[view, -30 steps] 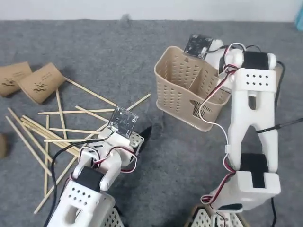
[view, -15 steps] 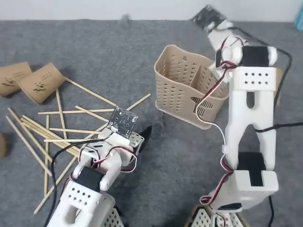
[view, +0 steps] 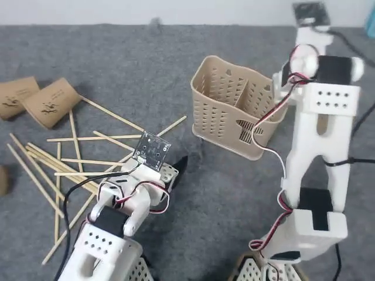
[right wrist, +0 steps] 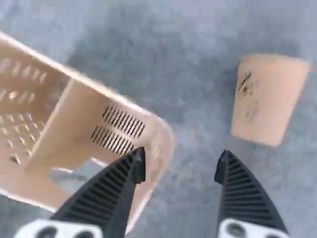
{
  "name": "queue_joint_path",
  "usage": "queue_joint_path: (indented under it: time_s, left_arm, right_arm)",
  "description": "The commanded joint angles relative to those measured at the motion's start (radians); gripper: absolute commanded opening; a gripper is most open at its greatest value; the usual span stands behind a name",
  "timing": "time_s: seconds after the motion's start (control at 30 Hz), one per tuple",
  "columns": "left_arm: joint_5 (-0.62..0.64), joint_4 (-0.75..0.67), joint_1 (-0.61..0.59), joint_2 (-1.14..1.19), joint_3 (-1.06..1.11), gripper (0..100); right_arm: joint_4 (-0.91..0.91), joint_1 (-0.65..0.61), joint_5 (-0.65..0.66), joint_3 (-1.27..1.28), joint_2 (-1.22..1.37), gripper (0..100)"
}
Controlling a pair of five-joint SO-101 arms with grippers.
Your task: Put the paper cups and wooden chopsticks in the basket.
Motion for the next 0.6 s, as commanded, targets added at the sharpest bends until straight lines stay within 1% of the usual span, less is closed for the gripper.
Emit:
queue_joint_path:
  time_s: [0.0, 0.13, 0.17, 0.23, 0.33, 0.37, 0.4, 0.47, 0.5, 0.57]
  left_arm:
    - [-0.018, -0.026, 0.000, 0.000, -0.002, 19]
    - [-0.018, -0.026, -0.002, 0.000, -0.002, 19]
    - [-0.018, -0.026, -0.002, 0.000, -0.002, 19]
    - [-0.018, -0.026, -0.002, 0.000, -0.002, 19]
    - [-0.018, -0.026, -0.003, 0.000, -0.002, 19]
    - [-0.018, -0.026, -0.003, 0.000, -0.002, 19]
    - [-0.018, -0.026, -0.003, 0.000, -0.002, 19]
    - [-0.018, -0.026, -0.003, 0.000, -0.002, 19]
    - [-0.018, -0.026, -0.005, 0.000, -0.002, 19]
    - [-0.018, -0.026, -0.005, 0.000, -0.002, 19]
  right_arm:
    - [0.038, 0.005, -0.035, 0.049, 0.012, 22.4]
    - [0.036, 0.001, -0.074, 0.057, 0.068, 21.9]
    - [0.035, 0.001, -0.077, 0.052, 0.085, 20.2]
    - [0.019, -0.001, -0.074, 0.051, 0.110, 13.2]
    - [-0.019, 0.007, -0.066, 0.051, 0.133, 0.0]
    - [-0.027, 0.010, -0.057, 0.051, 0.137, 0.9]
    - [-0.031, 0.012, -0.037, 0.051, 0.137, 2.3]
    - [-0.035, 0.021, 0.018, 0.049, 0.136, 0.3]
    - [-0.028, 0.024, 0.052, 0.043, 0.134, 0.9]
    - [0.002, 0.024, 0.153, 0.008, 0.136, 0.7]
